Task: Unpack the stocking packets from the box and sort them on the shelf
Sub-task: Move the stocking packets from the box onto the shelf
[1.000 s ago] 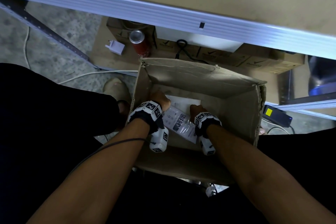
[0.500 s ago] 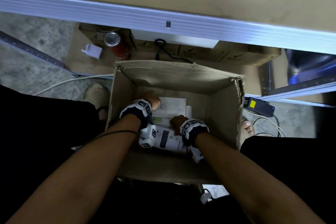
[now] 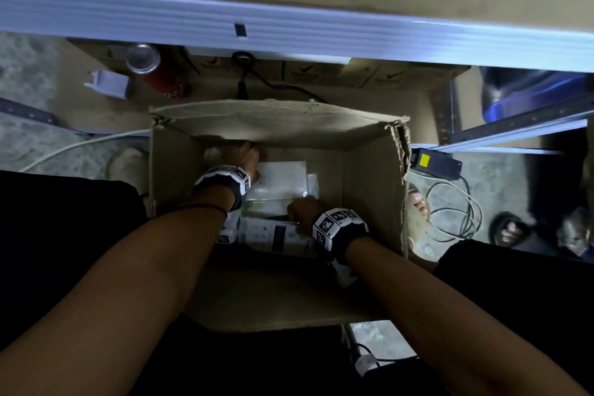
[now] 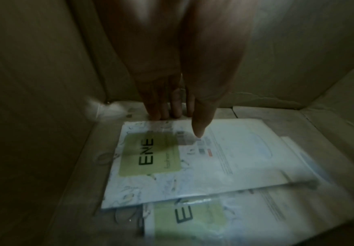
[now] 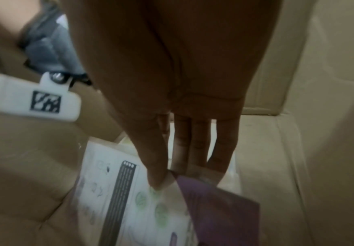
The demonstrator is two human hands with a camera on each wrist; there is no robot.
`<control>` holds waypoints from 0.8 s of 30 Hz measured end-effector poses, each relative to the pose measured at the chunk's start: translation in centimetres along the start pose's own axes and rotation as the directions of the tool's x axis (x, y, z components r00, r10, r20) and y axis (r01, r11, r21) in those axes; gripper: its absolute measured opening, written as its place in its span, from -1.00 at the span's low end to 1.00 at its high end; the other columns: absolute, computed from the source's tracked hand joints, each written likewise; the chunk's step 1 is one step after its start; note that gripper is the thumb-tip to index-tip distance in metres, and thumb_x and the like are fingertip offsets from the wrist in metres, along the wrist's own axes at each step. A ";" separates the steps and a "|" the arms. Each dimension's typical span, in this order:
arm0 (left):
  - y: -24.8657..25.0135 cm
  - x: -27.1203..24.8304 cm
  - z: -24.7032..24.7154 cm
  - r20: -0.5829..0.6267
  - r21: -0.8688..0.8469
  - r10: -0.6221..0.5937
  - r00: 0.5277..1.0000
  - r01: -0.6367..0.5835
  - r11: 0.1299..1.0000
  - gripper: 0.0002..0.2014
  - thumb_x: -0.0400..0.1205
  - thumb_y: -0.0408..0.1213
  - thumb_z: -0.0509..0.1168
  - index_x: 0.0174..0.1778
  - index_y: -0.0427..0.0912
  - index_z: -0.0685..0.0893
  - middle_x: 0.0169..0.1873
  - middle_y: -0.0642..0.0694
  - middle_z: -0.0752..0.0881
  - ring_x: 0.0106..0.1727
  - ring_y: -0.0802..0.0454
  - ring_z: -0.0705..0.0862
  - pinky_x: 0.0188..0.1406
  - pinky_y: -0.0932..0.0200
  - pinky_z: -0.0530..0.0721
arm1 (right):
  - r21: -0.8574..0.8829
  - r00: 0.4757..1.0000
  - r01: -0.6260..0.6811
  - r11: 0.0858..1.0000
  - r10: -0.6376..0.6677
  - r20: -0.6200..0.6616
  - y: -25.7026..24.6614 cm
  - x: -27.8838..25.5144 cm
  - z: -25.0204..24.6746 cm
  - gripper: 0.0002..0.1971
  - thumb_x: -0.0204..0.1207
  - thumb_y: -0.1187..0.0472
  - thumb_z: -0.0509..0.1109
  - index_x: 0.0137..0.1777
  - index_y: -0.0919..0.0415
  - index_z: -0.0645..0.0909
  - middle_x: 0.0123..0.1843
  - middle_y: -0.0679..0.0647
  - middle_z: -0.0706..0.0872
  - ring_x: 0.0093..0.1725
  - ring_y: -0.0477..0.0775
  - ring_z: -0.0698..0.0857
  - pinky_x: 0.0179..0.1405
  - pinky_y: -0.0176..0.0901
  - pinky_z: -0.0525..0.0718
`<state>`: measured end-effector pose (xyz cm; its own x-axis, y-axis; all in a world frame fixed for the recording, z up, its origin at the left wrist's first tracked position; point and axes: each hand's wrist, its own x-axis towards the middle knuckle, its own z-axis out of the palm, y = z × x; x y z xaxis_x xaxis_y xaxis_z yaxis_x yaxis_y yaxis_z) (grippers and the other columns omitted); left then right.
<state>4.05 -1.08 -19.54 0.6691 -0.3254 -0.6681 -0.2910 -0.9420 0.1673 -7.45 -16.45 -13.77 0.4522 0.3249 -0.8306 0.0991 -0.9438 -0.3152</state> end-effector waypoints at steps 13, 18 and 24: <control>1.5 -0.5 1.7 0.054 0.099 0.044 0.998 -0.049 0.994 -0.71 0.58 -0.34 0.44 0.22 -0.26 0.71 0.29 -0.28 0.71 0.34 -0.28 0.66 0.30 -0.08 0.64 | 0.100 0.998 -0.035 0.994 0.040 -0.045 0.6 -0.6 0.8 -0.72 0.57 0.36 0.42 0.27 0.31 0.65 0.40 0.21 0.61 0.41 0.25 0.57 0.28 -0.02 0.59; 1.6 -0.9 2.0 0.099 0.045 0.087 0.991 -0.092 0.995 -0.69 0.63 -0.37 0.38 0.30 -0.26 0.63 0.35 -0.29 0.63 0.34 -0.31 0.65 0.28 -0.13 0.66 | 0.104 0.997 -0.051 0.993 0.057 -0.058 0.9 -1.0 1.1 -0.74 0.55 0.40 0.38 0.24 0.33 0.66 0.35 0.24 0.65 0.38 0.26 0.60 0.27 -0.04 0.61; 0.7 -1.6 1.6 0.153 -0.026 0.103 0.983 -0.100 0.995 -0.67 0.64 -0.41 0.34 0.33 -0.23 0.56 0.28 -0.26 0.69 0.23 -0.26 0.70 0.21 -0.08 0.67 | 0.086 0.995 -0.095 0.992 0.097 -0.014 0.5 -1.2 0.8 -0.73 0.57 0.37 0.40 0.26 0.38 0.65 0.36 0.28 0.65 0.37 0.27 0.61 0.25 -0.04 0.63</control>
<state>1.74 -1.09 -19.51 0.5230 -0.4039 -0.7505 -0.3382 -0.9066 0.2523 -8.63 -17.27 -13.32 0.4722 0.2311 -0.8506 -0.0206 -0.9618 -0.2728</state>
